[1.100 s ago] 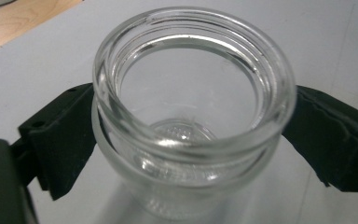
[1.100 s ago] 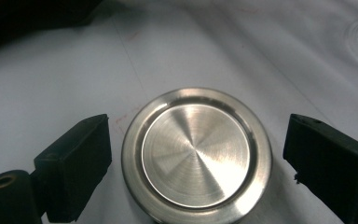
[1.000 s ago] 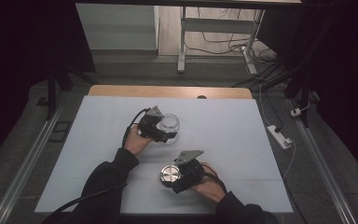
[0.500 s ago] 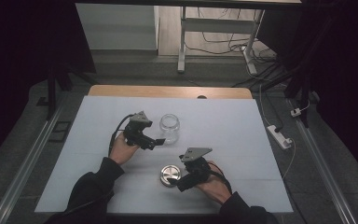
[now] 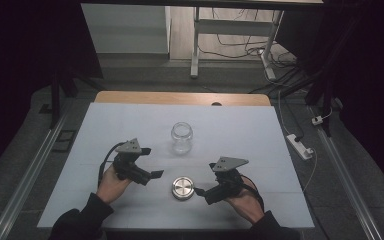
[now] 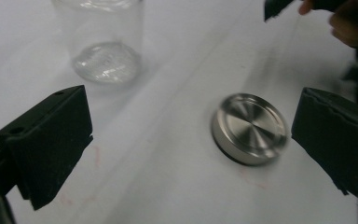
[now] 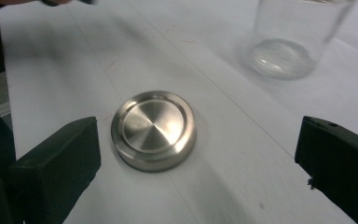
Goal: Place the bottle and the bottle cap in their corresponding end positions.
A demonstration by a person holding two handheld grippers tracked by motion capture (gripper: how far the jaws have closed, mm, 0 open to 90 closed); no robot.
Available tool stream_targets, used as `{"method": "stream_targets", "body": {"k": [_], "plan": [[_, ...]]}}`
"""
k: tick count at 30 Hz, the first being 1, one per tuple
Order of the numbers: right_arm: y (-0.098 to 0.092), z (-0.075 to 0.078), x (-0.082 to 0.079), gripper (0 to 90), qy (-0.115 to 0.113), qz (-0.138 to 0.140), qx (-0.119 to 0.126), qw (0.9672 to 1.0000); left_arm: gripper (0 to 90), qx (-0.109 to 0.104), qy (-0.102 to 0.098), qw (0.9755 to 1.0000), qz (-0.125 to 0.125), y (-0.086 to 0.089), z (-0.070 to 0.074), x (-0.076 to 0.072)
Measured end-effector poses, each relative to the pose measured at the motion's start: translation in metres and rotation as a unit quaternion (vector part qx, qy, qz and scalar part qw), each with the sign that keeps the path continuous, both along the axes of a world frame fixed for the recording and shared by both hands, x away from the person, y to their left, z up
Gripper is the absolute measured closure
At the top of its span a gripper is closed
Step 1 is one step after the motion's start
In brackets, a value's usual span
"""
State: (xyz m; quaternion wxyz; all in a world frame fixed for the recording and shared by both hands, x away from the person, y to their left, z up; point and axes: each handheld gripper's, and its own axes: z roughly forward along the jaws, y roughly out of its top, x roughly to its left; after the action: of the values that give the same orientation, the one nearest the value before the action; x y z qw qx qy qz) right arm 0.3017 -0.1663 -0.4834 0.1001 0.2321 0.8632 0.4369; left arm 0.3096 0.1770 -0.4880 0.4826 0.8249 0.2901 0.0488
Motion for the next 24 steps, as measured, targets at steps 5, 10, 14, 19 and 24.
{"method": "stream_targets", "body": {"k": [5,10,14,19,24], "plan": [[-0.022,0.004,-0.009,0.0,-0.007,-0.030,0.003,0.9995,0.0,-0.003,0.002,0.9999,0.017,0.017,-0.001,-0.028],[-0.047,0.004,-0.018,0.0,-0.012,-0.065,0.002,0.9978,0.0,0.011,0.000,0.9986,0.052,0.039,-0.007,-0.056],[-0.070,0.002,-0.027,0.0,-0.012,-0.093,0.002,0.9956,0.0,0.019,0.004,0.9967,0.078,0.059,-0.013,-0.078],[-0.100,-0.003,-0.038,0.0,-0.003,-0.138,0.010,0.9904,0.0,0.037,0.013,0.9926,0.115,0.081,-0.022,-0.101],[-0.119,-0.008,-0.048,0.0,0.010,-0.170,0.008,0.9853,0.0,0.044,0.024,0.9873,0.151,0.099,-0.028,-0.116]]}}
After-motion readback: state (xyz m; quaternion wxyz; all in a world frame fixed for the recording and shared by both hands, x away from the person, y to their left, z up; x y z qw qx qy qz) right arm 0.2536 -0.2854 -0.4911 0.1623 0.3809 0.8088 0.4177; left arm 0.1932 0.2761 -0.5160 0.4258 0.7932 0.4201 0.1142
